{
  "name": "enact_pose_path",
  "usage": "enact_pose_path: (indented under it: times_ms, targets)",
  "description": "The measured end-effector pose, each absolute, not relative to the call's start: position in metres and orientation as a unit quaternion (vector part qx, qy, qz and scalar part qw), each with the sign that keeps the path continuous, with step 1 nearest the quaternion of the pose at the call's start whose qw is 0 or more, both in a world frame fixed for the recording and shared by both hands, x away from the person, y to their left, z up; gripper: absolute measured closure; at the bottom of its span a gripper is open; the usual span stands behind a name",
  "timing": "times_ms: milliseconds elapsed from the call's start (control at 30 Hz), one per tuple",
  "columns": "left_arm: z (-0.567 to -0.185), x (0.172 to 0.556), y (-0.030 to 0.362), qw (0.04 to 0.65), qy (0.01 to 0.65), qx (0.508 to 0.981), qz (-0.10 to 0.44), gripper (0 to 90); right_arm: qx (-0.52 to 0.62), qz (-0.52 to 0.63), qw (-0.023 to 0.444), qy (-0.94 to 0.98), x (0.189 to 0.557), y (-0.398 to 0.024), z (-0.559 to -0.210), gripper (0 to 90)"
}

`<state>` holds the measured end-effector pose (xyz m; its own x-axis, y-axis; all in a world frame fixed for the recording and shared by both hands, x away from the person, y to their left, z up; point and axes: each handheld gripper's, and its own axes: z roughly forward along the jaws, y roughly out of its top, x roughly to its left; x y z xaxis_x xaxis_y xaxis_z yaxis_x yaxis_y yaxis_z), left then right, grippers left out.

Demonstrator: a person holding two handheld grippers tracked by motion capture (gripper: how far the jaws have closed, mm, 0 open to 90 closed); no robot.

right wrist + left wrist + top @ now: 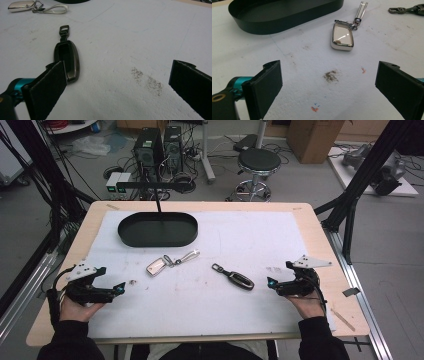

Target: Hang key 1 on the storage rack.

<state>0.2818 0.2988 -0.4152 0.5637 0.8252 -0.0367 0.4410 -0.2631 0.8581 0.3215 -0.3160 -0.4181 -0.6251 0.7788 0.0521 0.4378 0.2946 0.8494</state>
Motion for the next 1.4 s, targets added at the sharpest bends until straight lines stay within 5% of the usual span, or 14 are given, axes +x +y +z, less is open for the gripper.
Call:
enact_pose_path:
  times_ms: [1400]
  targets:
    - [-0.401, 0.325, 0.266, 0.395, 0.384, 0.813, 0.188, 7.7, 0.396, 0.442, 0.188, 0.782, 0.323, -0.315, -0.422, 0.8]
